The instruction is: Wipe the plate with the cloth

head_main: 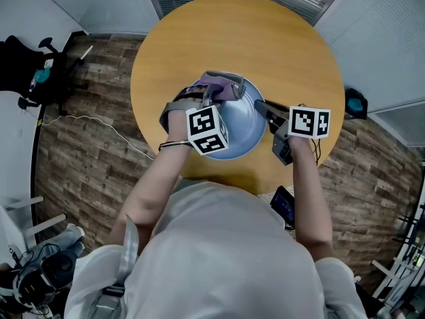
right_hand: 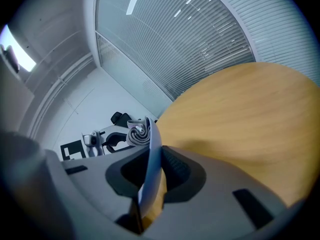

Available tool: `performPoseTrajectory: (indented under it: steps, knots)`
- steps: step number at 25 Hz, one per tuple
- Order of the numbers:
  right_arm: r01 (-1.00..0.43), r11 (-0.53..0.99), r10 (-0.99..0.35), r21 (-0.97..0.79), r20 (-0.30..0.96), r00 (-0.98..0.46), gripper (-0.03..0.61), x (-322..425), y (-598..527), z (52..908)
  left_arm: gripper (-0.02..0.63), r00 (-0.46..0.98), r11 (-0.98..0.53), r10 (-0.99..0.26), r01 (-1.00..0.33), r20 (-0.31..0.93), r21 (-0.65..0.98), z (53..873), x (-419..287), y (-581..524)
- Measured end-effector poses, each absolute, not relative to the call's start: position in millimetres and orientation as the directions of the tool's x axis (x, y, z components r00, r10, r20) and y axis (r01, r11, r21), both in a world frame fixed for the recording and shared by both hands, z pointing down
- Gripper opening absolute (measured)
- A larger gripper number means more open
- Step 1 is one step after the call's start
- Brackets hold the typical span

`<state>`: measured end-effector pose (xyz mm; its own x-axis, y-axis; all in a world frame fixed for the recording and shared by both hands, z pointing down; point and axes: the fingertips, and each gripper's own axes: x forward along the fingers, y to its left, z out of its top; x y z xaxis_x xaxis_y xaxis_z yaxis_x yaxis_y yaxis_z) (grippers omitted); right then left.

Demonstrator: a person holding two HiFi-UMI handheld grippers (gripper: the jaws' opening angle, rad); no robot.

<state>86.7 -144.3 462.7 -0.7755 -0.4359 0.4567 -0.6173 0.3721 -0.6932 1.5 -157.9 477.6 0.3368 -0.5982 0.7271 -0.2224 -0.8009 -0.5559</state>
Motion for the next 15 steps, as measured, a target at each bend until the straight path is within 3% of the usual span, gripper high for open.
performPoseTrajectory:
  steps: [15]
  knots:
    - [-0.617, 0.321, -0.494, -0.719, 0.429, -0.756, 0.067, 106, -151, 467, 0.071, 0.266, -0.814, -0.572, -0.298, 0.776, -0.498, 488, -24, -152]
